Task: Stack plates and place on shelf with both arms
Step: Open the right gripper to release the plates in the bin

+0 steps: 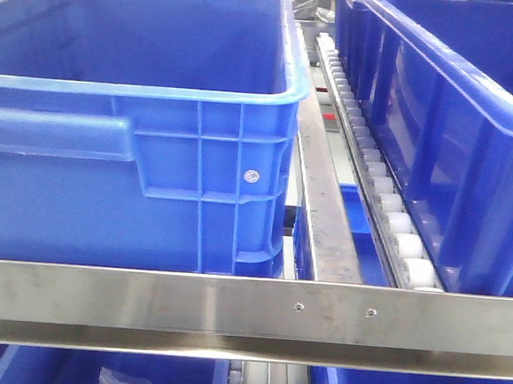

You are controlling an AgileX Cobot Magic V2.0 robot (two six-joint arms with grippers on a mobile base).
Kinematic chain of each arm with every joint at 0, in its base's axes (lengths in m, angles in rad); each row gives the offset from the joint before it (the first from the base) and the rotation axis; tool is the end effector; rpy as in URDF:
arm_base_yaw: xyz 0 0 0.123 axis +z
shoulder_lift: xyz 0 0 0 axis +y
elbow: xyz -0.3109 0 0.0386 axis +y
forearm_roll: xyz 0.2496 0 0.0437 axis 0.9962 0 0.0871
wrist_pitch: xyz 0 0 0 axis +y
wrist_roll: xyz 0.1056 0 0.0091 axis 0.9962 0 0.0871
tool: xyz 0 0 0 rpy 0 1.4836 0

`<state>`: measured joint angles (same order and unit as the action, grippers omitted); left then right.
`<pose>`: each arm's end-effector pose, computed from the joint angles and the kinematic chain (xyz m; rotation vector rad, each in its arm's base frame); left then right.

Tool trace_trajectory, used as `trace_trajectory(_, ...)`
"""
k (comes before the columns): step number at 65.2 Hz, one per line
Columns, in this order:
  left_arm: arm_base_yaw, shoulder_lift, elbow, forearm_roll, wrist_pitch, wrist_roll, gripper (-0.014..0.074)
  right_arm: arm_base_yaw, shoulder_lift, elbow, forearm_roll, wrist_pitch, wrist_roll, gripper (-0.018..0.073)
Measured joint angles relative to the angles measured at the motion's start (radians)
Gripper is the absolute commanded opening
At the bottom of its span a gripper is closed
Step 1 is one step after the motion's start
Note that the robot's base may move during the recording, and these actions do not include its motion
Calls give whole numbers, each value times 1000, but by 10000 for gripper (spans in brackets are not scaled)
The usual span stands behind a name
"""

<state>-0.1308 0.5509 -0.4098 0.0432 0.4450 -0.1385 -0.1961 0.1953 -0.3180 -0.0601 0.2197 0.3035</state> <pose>0.1010 -0.0113 0.2760 0.0210 2.0714 -0.1223 0.0496 -0.0113 0.2940 0.3556 1.5398 0.0278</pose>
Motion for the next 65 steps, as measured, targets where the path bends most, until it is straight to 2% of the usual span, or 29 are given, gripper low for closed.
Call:
trace_trajectory(24,0,0,0,0,0,0,97,0,-204,340,10,-138,-2,55)
trace_trajectory(65,0,0,0,0,0,0,97,0,-206,346,15,-140,-2,55)
